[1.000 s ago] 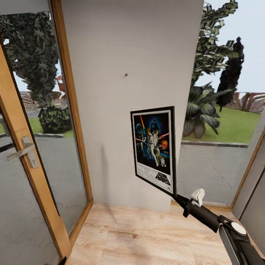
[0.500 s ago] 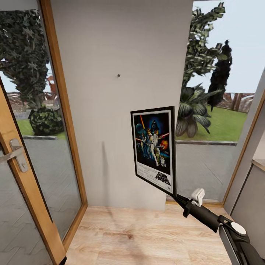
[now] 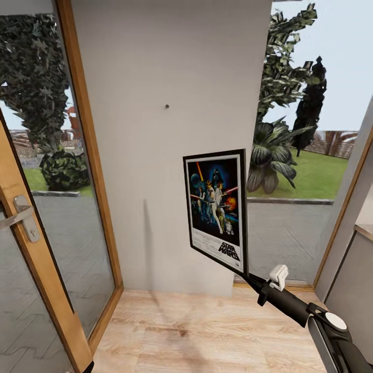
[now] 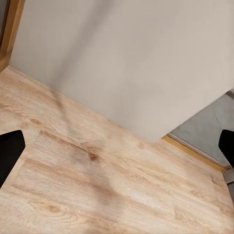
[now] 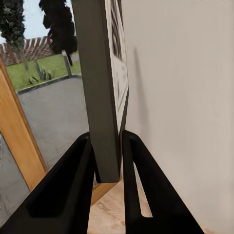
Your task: Pick up the poster from the kitchen countertop and hang it on one of the wall nails in the kitchen.
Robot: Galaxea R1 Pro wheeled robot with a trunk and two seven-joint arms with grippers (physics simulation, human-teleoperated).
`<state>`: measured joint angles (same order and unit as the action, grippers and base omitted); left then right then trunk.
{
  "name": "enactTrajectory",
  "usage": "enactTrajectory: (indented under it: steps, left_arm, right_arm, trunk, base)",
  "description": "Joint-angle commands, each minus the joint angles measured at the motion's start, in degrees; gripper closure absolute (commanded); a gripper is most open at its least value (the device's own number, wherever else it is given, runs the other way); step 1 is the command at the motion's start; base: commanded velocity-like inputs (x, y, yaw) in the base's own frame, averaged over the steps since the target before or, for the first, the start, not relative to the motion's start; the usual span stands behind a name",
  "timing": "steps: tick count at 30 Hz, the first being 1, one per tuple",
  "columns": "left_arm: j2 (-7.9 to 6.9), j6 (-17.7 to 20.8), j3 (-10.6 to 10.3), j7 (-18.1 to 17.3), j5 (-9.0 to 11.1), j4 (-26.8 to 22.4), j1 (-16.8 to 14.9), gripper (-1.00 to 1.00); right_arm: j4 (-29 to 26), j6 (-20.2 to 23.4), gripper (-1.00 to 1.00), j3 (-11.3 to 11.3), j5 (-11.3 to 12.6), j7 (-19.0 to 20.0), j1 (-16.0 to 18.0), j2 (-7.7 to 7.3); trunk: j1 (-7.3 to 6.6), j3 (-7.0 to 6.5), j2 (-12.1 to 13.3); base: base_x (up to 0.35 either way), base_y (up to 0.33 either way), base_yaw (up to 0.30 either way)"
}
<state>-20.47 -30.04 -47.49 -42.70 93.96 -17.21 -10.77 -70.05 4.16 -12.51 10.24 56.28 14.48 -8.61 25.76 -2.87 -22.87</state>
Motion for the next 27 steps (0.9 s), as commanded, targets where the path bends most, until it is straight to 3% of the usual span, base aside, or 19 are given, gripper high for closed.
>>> enactTrajectory:
  steps: [1,3,6,9,23,24,27]
  left_arm:
    - [-0.03,-0.18,-0.48,-0.17,0.61,-0.01,-0.04,-1.00]
    - [-0.04,-0.19,-0.49,-0.15,0.61,-0.01,-0.04,-1.00]
    - [-0.02,-0.19,-0.50,-0.18,0.61,-0.01,-0.04,-1.00]
    - [-0.01,-0.20,-0.50,-0.18,0.61,-0.01,-0.04,-1.00]
    - [-0.03,-0.25,-0.50,-0.19,0.61,-0.01,-0.04,-1.00]
    - [-0.02,-0.28,-0.50,-0.19,0.61,-0.01,-0.04,-1.00]
    - [-0.03,-0.28,-0.50,-0.19,0.61,-0.01,-0.04,-1.00]
  right_arm:
    - [-0.05,0.61,1.00,0.24,0.55,0.39,0.02,0.00]
    - [-0.18,0.63,1.00,1.46,0.55,0.40,0.02,-0.02]
    - [-0.40,0.68,1.00,6.02,0.56,0.25,0.29,-0.10]
    - [-0.67,0.92,1.00,7.47,0.62,0.33,0.67,-0.03]
    - [-1.67,1.45,1.00,8.27,0.71,0.38,0.90,-0.02]
    - [-4.08,5.98,1.00,8.26,0.73,2.75,1.73,-0.18]
    - [-6.61,10.81,1.00,8.21,0.84,4.70,4.36,-0.21]
  trunk:
    - [0.02,0.02,-0.04]
    - [0.02,0.02,-0.04]
    - [0.02,0.02,-0.04]
    - [0.02,0.02,-0.04]
    - [0.02,0.02,-0.04]
    - [0.02,0.02,-0.04]
    - [0.02,0.02,-0.04]
  base:
    - [0.000,0.000,0.000]
    - [0.000,0.000,0.000]
    - [0.000,0.000,0.000]
    - [0.000,0.000,0.000]
    - [0.000,0.000,0.000]
    - [0.000,0.000,0.000]
    - [0.000,0.000,0.000]
